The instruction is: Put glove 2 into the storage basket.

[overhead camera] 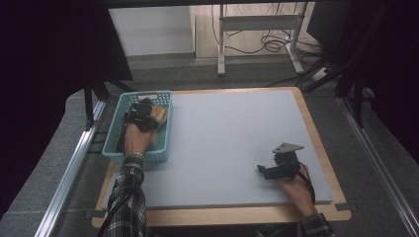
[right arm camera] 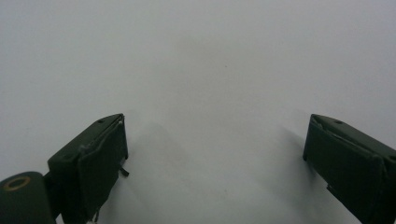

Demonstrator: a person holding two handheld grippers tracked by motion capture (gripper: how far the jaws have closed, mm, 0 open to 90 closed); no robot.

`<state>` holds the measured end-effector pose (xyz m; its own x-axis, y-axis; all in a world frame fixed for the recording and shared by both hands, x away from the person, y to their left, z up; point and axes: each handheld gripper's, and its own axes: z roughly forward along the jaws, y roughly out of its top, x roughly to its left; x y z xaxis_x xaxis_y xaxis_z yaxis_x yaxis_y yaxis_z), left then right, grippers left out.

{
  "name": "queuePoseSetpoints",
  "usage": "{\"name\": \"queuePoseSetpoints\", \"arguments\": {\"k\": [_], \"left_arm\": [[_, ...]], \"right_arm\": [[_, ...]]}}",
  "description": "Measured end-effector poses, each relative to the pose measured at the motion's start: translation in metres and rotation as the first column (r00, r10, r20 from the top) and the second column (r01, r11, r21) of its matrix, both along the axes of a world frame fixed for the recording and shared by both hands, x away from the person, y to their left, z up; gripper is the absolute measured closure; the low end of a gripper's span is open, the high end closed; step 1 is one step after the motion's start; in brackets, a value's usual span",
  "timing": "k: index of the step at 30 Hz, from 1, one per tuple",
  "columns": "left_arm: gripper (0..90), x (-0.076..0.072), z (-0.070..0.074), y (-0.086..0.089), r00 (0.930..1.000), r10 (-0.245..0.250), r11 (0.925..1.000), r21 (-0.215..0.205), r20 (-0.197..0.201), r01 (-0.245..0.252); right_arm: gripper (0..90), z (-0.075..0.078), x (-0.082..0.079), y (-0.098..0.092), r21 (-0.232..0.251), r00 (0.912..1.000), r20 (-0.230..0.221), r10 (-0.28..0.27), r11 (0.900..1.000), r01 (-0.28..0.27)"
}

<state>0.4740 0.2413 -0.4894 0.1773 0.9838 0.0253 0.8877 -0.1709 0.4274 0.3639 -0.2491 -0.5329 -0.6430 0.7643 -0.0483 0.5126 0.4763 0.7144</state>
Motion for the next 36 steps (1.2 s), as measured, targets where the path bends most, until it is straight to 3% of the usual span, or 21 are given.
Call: {"name": "queuePoseSetpoints", "arguments": {"k": [7, 8, 10, 11, 13, 15, 17, 18, 19, 21, 24, 26, 30, 36], "left_arm": [[49.9, 0.008, -0.013, -0.011, 0.9973, -0.057, 0.9978, -0.036, -0.045, 0.056], [41.7, 0.009, -0.014, -0.012, 0.9962, -0.066, 0.9972, -0.037, -0.056, 0.064], [33.3, 0.010, -0.013, -0.010, 0.9975, -0.044, 0.9990, -0.001, -0.056, 0.044], [27.2, 0.009, -0.012, -0.007, 0.9971, -0.039, 0.9992, -0.006, -0.065, 0.038], [14.7, 0.007, -0.008, 0.001, 0.9962, -0.043, 0.9976, -0.057, -0.076, 0.039], [7.5, 0.002, 0.000, 0.006, 0.9968, -0.058, 0.9956, -0.076, -0.054, 0.054], [5.0, -0.005, 0.014, 0.012, 0.9968, -0.079, 0.9896, -0.121, -0.009, 0.077], [5.4, -0.005, 0.014, 0.012, 0.9968, -0.079, 0.9896, -0.121, -0.009, 0.077], [5.4, -0.008, 0.021, 0.016, 0.9974, -0.069, 0.9888, -0.131, 0.021, 0.072], [9.0, -0.012, 0.029, 0.021, 0.9973, -0.052, 0.9901, -0.128, 0.052, 0.059], [30.6, -0.016, 0.031, 0.030, 0.9968, 0.000, 0.9931, -0.117, 0.079, 0.010], [48.9, -0.016, 0.026, 0.034, 0.9972, 0.019, 0.9944, -0.105, 0.073, -0.011], [69.9, -0.015, 0.016, 0.037, 0.9974, 0.039, 0.9957, -0.087, 0.061, -0.033], [84.5, -0.009, 0.005, 0.035, 0.9992, 0.037, 0.9973, -0.064, 0.015, -0.036]], "right_arm": [[6.2, 0.000, 0.000, 0.000, 0.000, 1.0000, -0.001, 0.000, 1.000, 0.000], [6.2, 0.000, 0.000, 0.000, 0.001, 1.0000, -0.001, 0.000, 1.000, 0.000], [6.2, 0.000, 0.000, 0.000, 0.001, 1.0000, 0.000, 0.000, 1.000, 0.000], [6.2, 0.000, 0.000, 0.000, 0.000, 1.0000, 0.000, 0.000, 1.000, 0.000], [6.2, 0.000, 0.000, 0.000, 0.000, 1.0000, 0.000, 0.000, 1.000, 0.000], [6.2, 0.000, 0.000, 0.000, -0.001, 1.0000, 0.000, 0.000, 1.000, 0.000], [6.2, 0.000, 0.000, 0.000, 0.000, 1.0000, 0.000, -0.001, 1.000, 0.001], [6.2, 0.000, 0.000, 0.000, 0.000, 1.0000, 0.000, -0.001, 1.000, 0.001], [6.2, 0.000, 0.000, 0.000, 0.000, 1.0000, 0.000, 0.000, 1.000, 0.000], [6.2, 0.000, 0.000, 0.000, 0.000, 1.0000, 0.000, -0.001, 1.000, 0.001], [6.2, 0.000, 0.000, 0.000, 0.000, 1.0000, 0.000, -0.001, 1.000, 0.001], [6.2, 0.000, 0.000, 0.000, 0.000, 1.0000, 0.000, -0.001, 1.000, 0.001], [6.2, 0.000, 0.000, 0.000, -0.001, 1.0000, 0.000, 0.000, 1.000, 0.000], [6.2, 0.000, 0.000, 0.000, -0.001, 1.0000, 0.000, 0.000, 1.000, 0.000]]}}
